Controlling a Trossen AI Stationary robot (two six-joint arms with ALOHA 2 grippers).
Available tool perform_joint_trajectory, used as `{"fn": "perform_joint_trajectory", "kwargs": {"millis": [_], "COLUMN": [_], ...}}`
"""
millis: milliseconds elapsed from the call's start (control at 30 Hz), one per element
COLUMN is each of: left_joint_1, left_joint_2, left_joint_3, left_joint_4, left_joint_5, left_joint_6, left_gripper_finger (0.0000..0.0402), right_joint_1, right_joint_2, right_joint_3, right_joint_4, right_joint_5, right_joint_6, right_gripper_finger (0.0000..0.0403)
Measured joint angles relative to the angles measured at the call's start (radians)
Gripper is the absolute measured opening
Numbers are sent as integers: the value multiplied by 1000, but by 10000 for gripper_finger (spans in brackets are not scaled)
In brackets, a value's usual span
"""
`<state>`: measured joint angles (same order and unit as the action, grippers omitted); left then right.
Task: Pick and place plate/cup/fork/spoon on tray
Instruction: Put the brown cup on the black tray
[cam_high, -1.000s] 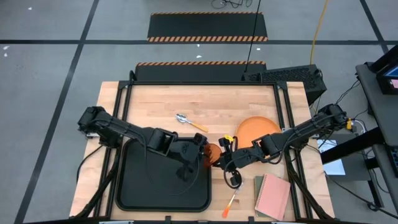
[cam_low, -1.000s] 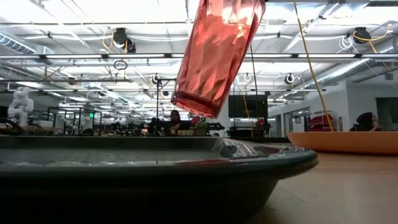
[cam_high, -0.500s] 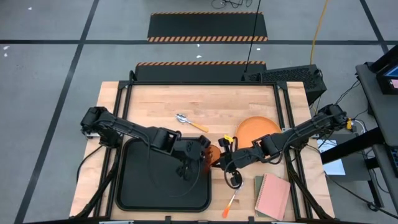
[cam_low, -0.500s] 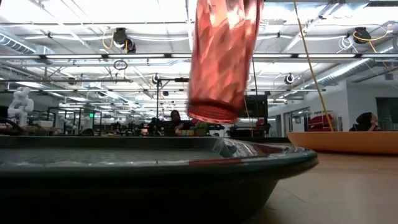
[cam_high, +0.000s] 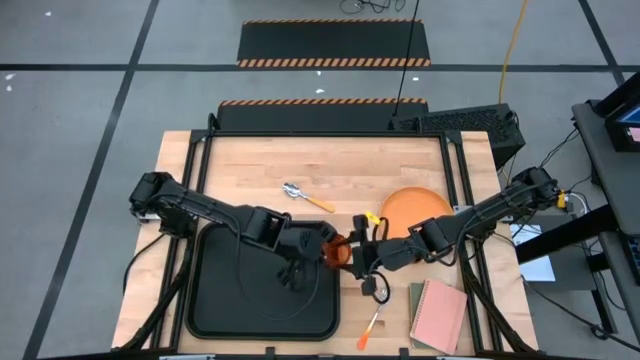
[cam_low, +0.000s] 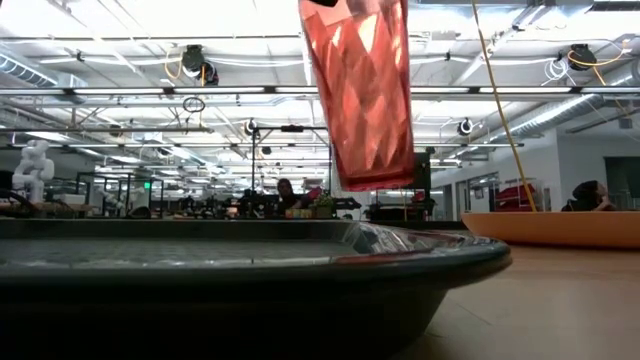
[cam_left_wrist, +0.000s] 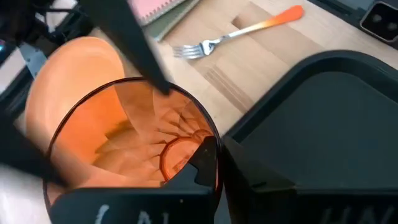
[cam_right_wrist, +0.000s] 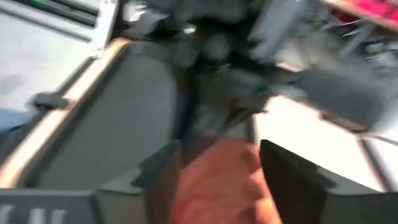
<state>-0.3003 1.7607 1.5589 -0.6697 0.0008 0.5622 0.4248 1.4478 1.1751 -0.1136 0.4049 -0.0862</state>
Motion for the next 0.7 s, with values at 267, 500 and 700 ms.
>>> {"fn": "perform_joint_trajectory", "kwargs": {"millis": [267,500,700], "left_joint_1": [-25,-96,-173], "left_joint_2": [-63,-180,-260], "left_joint_3": [0,1,1], "left_joint_4": [-128,-276,-424], "left_joint_5": [-67,-166,-209], "left_joint_6": [-141,-363,-534], "left_gripper_finger": [8,8,11], "right_joint_1": [91,162,178], "right_joint_2": [-80,-138,-148], "right_joint_3": [0,0,0], "right_joint_4": [-36,-163,-240], "right_joint_5": [231,252,250], "right_joint_6": [-33,18,94], "right_gripper_finger": [284,266,258]}}
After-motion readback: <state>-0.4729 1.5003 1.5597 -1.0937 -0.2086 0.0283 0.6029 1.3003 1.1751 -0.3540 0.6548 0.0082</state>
